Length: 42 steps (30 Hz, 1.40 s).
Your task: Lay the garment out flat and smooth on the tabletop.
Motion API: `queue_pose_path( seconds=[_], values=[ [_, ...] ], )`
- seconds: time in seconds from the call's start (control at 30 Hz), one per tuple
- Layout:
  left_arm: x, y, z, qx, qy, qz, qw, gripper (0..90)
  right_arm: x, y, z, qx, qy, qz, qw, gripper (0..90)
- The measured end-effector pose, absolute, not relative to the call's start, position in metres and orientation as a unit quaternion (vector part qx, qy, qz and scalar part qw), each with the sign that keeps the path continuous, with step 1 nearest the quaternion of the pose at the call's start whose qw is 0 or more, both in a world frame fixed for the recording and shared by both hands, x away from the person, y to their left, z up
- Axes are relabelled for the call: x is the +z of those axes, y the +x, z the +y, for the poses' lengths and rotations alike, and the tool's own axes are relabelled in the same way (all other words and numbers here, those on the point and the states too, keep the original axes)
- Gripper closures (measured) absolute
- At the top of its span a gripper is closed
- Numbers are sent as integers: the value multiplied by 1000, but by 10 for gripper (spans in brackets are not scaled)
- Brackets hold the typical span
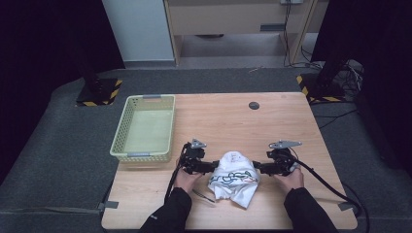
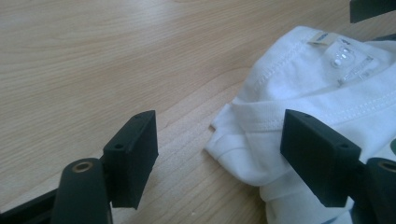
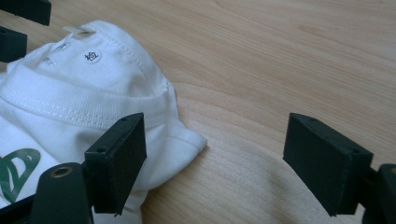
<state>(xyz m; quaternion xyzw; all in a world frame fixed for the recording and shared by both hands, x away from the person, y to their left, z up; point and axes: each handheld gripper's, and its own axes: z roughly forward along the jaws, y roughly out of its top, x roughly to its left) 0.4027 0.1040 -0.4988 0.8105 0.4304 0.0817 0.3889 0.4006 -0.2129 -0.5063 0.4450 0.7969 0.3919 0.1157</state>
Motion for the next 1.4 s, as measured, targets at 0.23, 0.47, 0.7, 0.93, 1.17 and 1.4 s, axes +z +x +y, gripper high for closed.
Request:
queue_pose_path(
  seconds=[0.23,0.47,0.7,0.93,1.17,1.4],
  values=[
    [-501,402,103,75,814,429,384,346,-512,401,-210,385,441,805,100,275],
    [-504,400,96,77,828,415,370,440,-517,399,-206,380,435,811,94,347],
    [-509,398,96,70,828,418,367,513,-519,398,-205,374,431,816,94,397],
    [-512,396,93,76,833,413,360,587,-523,396,-201,368,422,823,98,461],
    [-514,393,89,82,838,408,355,679,-525,394,-199,369,420,824,90,550],
    [-518,392,88,75,835,410,360,749,-526,393,-197,377,419,822,78,651]
  ],
)
